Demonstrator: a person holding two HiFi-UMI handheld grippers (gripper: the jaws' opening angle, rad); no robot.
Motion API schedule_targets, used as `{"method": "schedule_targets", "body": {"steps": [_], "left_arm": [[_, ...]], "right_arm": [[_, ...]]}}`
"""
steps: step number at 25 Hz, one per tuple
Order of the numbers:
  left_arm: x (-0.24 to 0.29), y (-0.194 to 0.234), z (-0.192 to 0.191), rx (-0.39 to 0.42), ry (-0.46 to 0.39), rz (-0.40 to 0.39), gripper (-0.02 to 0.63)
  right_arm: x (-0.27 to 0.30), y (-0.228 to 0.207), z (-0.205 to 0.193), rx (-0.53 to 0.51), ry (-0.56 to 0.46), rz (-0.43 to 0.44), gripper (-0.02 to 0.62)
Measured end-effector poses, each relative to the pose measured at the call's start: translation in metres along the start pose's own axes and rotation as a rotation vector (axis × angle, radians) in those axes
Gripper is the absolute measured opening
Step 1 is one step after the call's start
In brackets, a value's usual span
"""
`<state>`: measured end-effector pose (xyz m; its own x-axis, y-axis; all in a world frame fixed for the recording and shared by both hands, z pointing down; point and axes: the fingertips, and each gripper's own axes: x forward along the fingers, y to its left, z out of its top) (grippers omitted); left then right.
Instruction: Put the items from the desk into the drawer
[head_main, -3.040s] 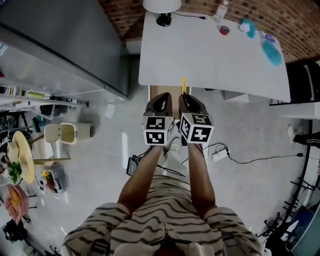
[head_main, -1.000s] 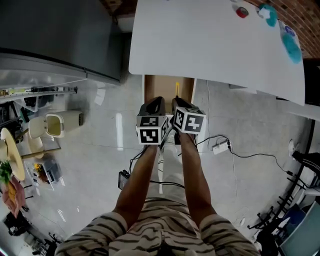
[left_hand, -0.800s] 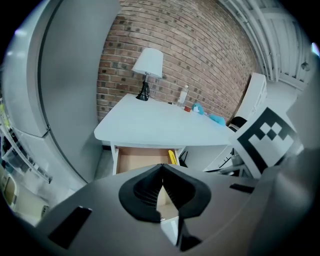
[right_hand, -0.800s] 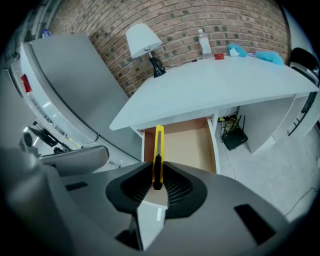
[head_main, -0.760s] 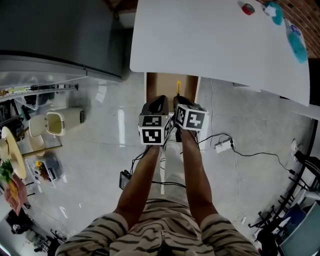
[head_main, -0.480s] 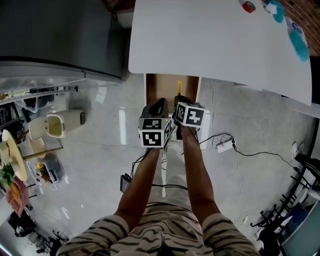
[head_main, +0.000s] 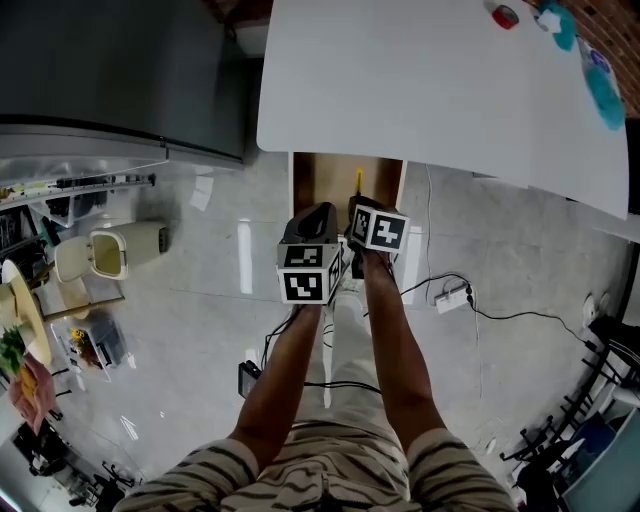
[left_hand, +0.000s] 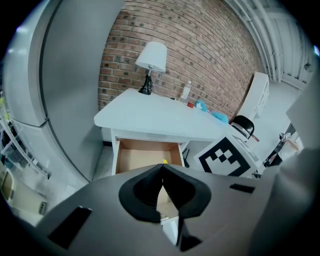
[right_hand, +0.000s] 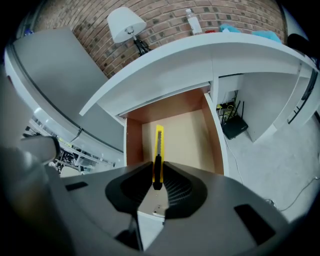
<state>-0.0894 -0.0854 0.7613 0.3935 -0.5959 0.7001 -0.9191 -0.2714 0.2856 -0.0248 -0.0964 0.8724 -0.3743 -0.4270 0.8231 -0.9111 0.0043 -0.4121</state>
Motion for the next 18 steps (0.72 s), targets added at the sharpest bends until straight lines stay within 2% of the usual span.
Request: {"method": "schedule_targets", "body": {"steps": [8, 18], "left_arm": [[0.004, 0.007, 0.006, -0.02, -0.025, 0.006, 0.006], [0.01, 0.007, -0.008, -0.026, 0.003, -0.004, 0.006]], "right_arm": [[0.021, -0.014, 0.0, 0.001, 0.006, -0.014, 0.072], [0.04, -0.017, -0.004, -0.027, -0.017, -0.014, 0.072]]}}
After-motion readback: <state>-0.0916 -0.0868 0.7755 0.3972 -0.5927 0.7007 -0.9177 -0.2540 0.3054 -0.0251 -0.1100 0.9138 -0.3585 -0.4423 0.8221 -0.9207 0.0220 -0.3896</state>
